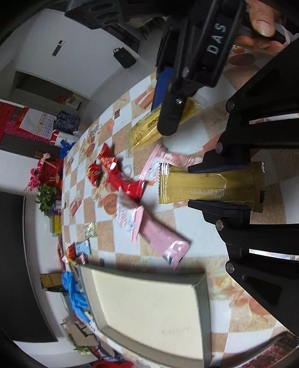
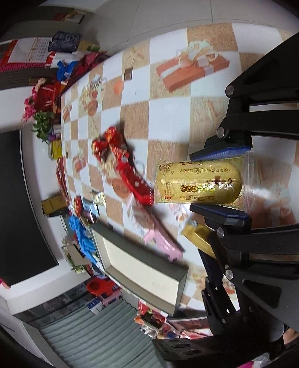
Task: Organize snacks
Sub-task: 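Carry both snacks over the white tray and open both tools to drop them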
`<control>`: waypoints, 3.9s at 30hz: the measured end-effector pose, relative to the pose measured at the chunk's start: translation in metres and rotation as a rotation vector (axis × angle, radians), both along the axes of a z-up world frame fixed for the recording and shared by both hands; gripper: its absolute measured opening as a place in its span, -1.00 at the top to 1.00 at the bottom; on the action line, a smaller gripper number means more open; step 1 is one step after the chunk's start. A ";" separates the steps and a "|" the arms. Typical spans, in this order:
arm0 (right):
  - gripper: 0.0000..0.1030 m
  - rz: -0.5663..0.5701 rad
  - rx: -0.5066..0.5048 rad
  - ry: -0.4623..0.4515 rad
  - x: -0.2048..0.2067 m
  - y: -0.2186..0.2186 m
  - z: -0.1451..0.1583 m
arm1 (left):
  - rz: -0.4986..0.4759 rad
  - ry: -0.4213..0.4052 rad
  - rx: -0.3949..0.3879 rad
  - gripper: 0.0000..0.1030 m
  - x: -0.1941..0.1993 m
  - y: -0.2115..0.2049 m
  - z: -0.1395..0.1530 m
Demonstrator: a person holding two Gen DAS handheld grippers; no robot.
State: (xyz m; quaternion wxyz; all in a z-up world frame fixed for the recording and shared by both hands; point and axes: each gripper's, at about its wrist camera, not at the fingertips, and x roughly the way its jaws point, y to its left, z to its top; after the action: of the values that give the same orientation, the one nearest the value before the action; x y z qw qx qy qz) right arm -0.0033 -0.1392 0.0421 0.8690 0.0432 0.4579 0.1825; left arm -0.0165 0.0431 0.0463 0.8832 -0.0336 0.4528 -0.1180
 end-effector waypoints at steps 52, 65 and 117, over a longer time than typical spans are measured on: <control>0.26 0.241 -0.043 -0.008 0.078 0.177 0.035 | 0.447 0.079 -0.041 0.54 0.065 0.175 -0.001; 0.26 0.253 -0.050 0.002 0.098 0.191 0.032 | 0.475 0.106 -0.044 0.54 0.081 0.187 -0.010; 0.27 0.277 -0.107 0.099 0.139 0.218 -0.026 | 0.462 0.097 0.077 0.52 0.096 0.182 -0.031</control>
State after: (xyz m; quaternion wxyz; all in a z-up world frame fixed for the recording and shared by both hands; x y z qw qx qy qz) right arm 0.1355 0.0786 0.0165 0.8128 -0.0576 0.5110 0.2736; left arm 0.0797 0.2247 0.0153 0.8647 -0.1080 0.4790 0.1063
